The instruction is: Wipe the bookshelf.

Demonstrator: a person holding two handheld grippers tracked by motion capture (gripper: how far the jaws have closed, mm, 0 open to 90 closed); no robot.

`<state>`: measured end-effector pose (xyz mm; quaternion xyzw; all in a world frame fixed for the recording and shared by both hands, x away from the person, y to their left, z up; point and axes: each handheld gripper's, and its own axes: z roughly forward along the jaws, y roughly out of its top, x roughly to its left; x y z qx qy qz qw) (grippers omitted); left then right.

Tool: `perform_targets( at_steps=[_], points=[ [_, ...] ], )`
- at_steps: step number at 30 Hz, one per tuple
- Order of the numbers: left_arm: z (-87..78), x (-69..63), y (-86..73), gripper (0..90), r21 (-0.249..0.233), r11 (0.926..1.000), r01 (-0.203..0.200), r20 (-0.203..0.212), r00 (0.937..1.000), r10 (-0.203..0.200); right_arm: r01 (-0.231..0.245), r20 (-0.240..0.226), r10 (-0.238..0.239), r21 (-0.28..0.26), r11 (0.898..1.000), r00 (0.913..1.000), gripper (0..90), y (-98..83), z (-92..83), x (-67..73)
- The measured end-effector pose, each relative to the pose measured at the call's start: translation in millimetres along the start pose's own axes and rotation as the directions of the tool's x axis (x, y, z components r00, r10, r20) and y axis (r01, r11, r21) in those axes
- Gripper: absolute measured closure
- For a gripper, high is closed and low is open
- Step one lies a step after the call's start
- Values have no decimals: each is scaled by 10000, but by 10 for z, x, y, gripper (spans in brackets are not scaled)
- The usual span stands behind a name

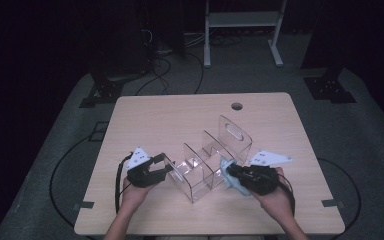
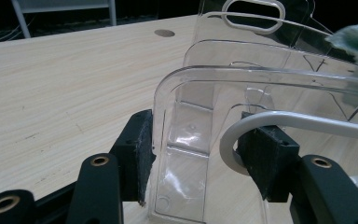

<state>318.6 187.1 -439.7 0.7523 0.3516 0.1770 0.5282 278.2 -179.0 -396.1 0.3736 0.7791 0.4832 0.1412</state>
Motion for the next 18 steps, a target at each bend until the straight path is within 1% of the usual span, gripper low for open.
perform_targets(
  at_steps=[1, 2, 4, 5, 7, 8, 10, 12, 13, 15, 16, 18],
  points=[
    [0, 1, 0, 456, 0, 10000, -6, 6, 10000, 6, -172, 341, 173, -42, 9998, 9993, 821, -19, -20, -105],
    [1, 3, 0, 456, 1, 10000, -9, 11, 10000, 9, -249, 530, 252, -74, 9997, 9983, 821, -25, -30, -170],
    [2, 7, 1, 457, -14, 10000, 5, 6, 10000, -5, -685, 851, 707, -286, 9972, 9939, 820, -33, -49, -369],
    [3, 7, 0, 457, -22, 10000, 2, 15, 10000, -2, -781, 1133, 814, -332, 9964, 9902, 821, -33, -48, -449],
    [5, 11, -1, 458, -42, 10000, 18, 30, 10000, -18, -1000, 1408, 1061, -495, 9938, 9843, 821, -39, -42, -585],
    [5, 12, -1, 458, -47, 10000, 15, 35, 10000, -14, -1163, 1618, 1235, -533, 9918, 9791, 820, -45, -35, -658],
    [7, 14, -1, 458, -61, 10000, 2, 53, 10000, -2, -1259, 1884, 1360, -648, 9899, 9726, 820, -56, -17, -745],
    [12, 11, 1, 458, -59, 10000, -29, 61, 10000, 29, -1457, 1817, 1566, -720, 9867, 9708, 820, -63, 19, -798],
    [12, 7, 5, 458, -20, 10000, -64, 41, 10000, 64, -1418, 1830, 1536, -763, 9870, 9710, 820, -66, 39, -798],
    [15, 7, 4, 458, -37, 10000, -50, 46, 10000, 50, -1343, 1859, 1455, -716, 9884, 9717, 820, -62, 70, -755],
    [17, 8, 4, 458, -49, 10000, -35, 51, 10000, 35, -1340, 1764, 1447, -712, 9884, 9736, 820, -62, 75, -720],
    [17, 10, 4, 458, -44, 10000, -18, -8, 10000, 18, -1321, 1355, 1400, -655, 9891, 9808, 820, -72, 93, -625]
  ],
)
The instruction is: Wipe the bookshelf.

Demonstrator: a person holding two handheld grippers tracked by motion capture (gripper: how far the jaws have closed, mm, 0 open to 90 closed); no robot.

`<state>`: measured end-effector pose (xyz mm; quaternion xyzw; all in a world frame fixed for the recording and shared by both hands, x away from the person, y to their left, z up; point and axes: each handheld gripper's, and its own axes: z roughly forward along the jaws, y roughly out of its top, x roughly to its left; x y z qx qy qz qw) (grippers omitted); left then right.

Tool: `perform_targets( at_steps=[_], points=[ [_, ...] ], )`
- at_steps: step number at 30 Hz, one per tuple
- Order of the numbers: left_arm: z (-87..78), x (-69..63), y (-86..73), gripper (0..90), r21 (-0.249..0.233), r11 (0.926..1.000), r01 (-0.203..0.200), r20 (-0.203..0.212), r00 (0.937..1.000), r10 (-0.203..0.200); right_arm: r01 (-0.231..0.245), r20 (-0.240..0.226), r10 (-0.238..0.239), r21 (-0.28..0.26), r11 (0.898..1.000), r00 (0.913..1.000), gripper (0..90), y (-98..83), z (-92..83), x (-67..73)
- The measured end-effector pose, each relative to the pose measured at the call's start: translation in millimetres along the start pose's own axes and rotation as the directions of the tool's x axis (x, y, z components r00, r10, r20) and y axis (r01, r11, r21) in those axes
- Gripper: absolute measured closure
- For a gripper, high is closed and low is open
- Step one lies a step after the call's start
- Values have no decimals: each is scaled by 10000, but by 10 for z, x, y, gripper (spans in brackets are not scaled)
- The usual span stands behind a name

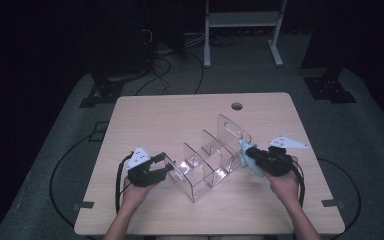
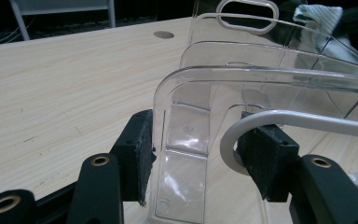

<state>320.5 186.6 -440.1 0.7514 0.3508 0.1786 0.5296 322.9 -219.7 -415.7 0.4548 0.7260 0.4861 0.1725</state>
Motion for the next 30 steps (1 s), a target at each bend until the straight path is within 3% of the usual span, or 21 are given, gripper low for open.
perform_targets(
  at_steps=[2, 4, 6, 8, 9, 11, 14, 17, 19, 24, 26, 30],
  points=[
    [-1, 14, 0, 458, -30, 10000, 40, -65, 10000, -40, 201, -552, -200, 24, 9998, 9983, 820, -26, 11, 101],
    [-8, 21, 1, 458, -20, 10000, 28, -79, 10000, -28, 535, -540, -532, 50, 9986, 9971, 820, -33, 18, 146],
    [-8, 19, 0, 458, -39, 10000, 14, -77, 10000, -14, 512, -417, -508, 77, 9987, 9978, 820, -19, 30, 86],
    [-7, 23, 1, 458, -26, 10000, 44, -63, 10000, -44, 244, 24, -244, -78, 9997, 9997, 820, -10, 54, -47],
    [-6, 24, 2, 458, -21, 10000, 46, -57, 10000, -46, -151, 78, 152, -116, 9998, 9999, 820, -7, 74, -132],
    [0, 22, 5, 457, -15, 10000, 38, -67, 10000, -38, -304, 144, 307, -192, 9994, 9994, 820, -6, 95, -184],
    [3, 25, 4, 457, -23, 10000, 47, -123, 9999, -47, -159, 102, 160, -129, 9998, 9998, 820, -16, 109, -105],
    [-2, 33, 4, 457, -34, 10000, 33, -208, 9998, -34, -80, -590, 80, -7, 10000, 9982, 820, -66, 127, 26],
    [-10, 38, 4, 458, -41, 10000, 30, -217, 9998, -31, 207, -570, -205, 30, 9998, 9982, 820, -81, 144, 72],
    [-10, 43, 3, 457, -56, 10000, 45, -173, 9998, -46, -126, -172, 126, -23, 9999, 9998, 819, -50, 203, -90],
    [-6, 41, -3, 457, -110, 9999, 98, -194, 9998, -100, -449, -341, 451, 57, 9990, 9984, 819, -77, 223, -82],
    [-6, 56, 0, 458, -105, 9999, 72, -281, 9996, -75, -156, -1043, 194, 378, 9992, 9944, 819, -169, 260, 126]
  ],
)
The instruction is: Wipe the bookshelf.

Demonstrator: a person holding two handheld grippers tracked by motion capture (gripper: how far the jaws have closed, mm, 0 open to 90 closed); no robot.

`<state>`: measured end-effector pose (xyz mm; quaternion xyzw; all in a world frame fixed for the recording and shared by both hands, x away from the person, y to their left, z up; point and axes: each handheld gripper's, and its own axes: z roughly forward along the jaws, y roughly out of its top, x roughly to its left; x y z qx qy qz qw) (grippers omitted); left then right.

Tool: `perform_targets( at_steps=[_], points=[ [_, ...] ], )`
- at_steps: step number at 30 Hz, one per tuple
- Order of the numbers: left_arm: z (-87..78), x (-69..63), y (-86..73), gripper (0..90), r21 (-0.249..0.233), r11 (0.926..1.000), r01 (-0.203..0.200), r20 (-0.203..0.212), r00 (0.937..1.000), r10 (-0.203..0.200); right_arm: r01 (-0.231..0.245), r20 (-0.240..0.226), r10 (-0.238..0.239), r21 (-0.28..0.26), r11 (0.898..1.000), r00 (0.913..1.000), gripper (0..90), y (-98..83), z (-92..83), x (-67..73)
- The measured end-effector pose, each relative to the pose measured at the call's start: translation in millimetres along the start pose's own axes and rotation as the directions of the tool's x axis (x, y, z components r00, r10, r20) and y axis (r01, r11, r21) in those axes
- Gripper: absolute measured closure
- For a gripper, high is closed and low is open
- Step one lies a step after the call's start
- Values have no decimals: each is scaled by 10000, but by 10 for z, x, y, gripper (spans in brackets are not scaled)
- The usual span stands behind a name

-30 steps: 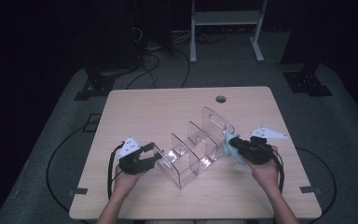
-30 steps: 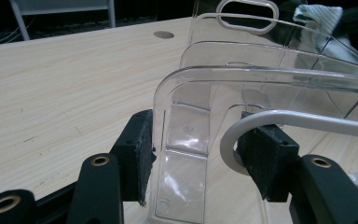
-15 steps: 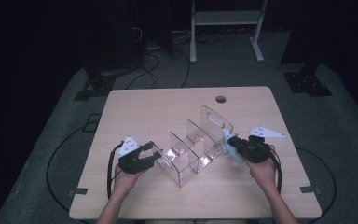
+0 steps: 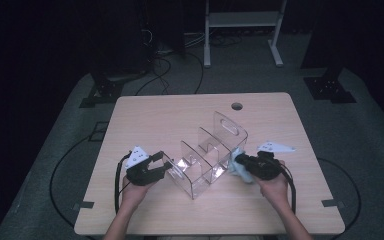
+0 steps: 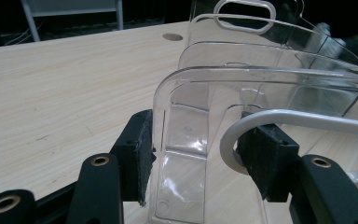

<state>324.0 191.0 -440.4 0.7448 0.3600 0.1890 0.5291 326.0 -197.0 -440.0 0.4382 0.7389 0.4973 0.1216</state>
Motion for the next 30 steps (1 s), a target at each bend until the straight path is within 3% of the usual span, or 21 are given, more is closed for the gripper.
perform_targets(
  at_steps=[3, 7, 9, 12, 16, 18, 23, 27, 30],
  points=[
    [-13, 16, 0, 459, 19, 10000, -10, 45, 10000, 10, 539, -77, -538, 110, 9985, 9985, 819, -17, 30, 94],
    [-16, 8, -3, 456, 15, 10000, -15, 43, 10000, 15, 77, 161, -76, -47, 10000, 9998, 819, 38, 58, -60],
    [-14, 10, -2, 456, 18, 10000, 4, 50, 10000, -4, 113, 204, -112, -42, 9999, 9997, 819, 38, 73, -44],
    [-11, 18, -2, 456, -4, 10000, 53, 37, 10000, -53, 393, -51, -392, 74, 9992, 9992, 819, 21, 74, 109],
    [-15, 25, -5, 457, -34, 10000, 87, -16, 10000, -88, 943, -994, -920, 180, 9954, 9908, 818, -27, 77, 419],
    [-22, 35, -5, 456, -37, 9999, 124, 28, 9999, -124, 1234, -906, -1209, 216, 9921, 9885, 819, -17, 79, 456],
    [-8, 19, 5, 452, 28, 9998, 182, 20, 9998, -182, 727, -679, -718, 111, 9973, 9951, 819, 23, 93, 316],
    [5, 27, 4, 452, -35, 9997, 242, -77, 9997, -242, 1162, -835, -1142, 195, 9930, 9899, 818, 0, 105, 514],
    [6, 32, 6, 452, -30, 9998, 218, -78, 9997, -219, 1673, -1263, -1614, 375, 9852, 9788, 818, -36, 121, 715]
  ],
)
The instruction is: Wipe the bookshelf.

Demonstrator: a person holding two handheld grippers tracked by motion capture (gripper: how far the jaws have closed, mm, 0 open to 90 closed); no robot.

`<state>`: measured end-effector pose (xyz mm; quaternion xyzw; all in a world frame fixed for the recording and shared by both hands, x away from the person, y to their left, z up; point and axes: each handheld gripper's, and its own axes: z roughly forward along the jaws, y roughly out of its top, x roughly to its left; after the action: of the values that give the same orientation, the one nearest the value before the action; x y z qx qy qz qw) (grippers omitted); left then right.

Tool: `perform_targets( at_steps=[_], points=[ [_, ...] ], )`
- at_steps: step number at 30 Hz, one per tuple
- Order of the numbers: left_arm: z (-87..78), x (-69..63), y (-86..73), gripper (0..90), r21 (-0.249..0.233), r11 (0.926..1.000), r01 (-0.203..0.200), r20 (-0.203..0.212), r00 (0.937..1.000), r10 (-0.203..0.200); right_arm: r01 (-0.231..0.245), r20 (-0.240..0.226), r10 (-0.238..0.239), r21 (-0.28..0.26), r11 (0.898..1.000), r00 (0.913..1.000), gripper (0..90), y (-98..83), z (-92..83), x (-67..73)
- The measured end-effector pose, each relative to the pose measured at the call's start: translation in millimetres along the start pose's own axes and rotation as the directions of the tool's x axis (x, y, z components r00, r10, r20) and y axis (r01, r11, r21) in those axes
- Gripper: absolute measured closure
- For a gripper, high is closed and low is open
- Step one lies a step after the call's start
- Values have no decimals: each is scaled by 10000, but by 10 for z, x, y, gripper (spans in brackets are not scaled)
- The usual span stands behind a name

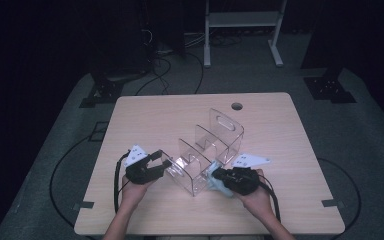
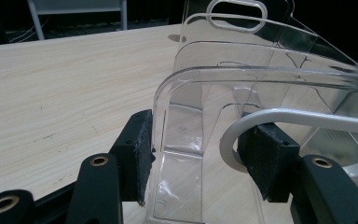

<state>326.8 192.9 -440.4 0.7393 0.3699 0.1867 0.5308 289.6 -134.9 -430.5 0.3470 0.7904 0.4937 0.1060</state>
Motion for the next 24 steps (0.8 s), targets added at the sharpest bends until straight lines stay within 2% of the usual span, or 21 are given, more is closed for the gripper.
perform_targets(
  at_steps=[2, 3, 4, 6, 8, 11, 14, 16, 18, 21, 24],
  points=[
    [-9, 7, -1, 449, 18, 10000, 12, 77, 10000, -12, 394, 76, -395, 70, 9992, 9992, 819, 3, 9, 63],
    [-15, 15, -3, 448, 14, 10000, 54, 167, 9998, -54, 341, 31, -341, 57, 9994, 9994, 819, 8, 3, 36],
    [-15, 15, -7, 447, -13, 10000, 83, 257, 9996, -82, 102, -15, -102, -11, 9999, 9999, 819, 11, -1, -20],
    [-6, -1, -4, 443, 16, 10000, 16, 344, 9994, -17, -326, 433, 331, -126, 9994, 9985, 819, -2, -1, -147],
    [3, -16, 2, 443, 37, 10000, -20, 356, 9994, 18, -477, 391, 481, -109, 9988, 9981, 819, -16, 0, -166],
    [5, -10, 1, 443, 7, 10000, 20, 353, 9994, -20, -171, 197, 171, -20, 9999, 9997, 819, -23, 15, -38],
    [2, -13, 1, 444, 22, 10000, 2, 330, 9995, -2, 120, -482, -119, 9, 9999, 9988, 819, -22, 41, 145],
    [-2, -7, 0, 444, 3, 10000, 24, 339, 9994, -24, 491, -386, -488, 58, 9988, 9981, 819, -13, 45, 182],
    [-2, -5, 0, 445, -1, 10000, 12, 369, 9993, -12, 282, -337, -282, -2, 9996, 9990, 819, -5, 37, 120],
    [0, -2, -4, 448, -31, 10000, 21, 469, 9989, -19, -45, -20, 44, -112, 9999, 10000, 819, 9, 24, -17],
    [2, -5, -5, 449, -50, 10000, 34, 431, 9991, -32, -79, 59, 80, -61, 10000, 10000, 819, 23, 31, 10]
  ],
)
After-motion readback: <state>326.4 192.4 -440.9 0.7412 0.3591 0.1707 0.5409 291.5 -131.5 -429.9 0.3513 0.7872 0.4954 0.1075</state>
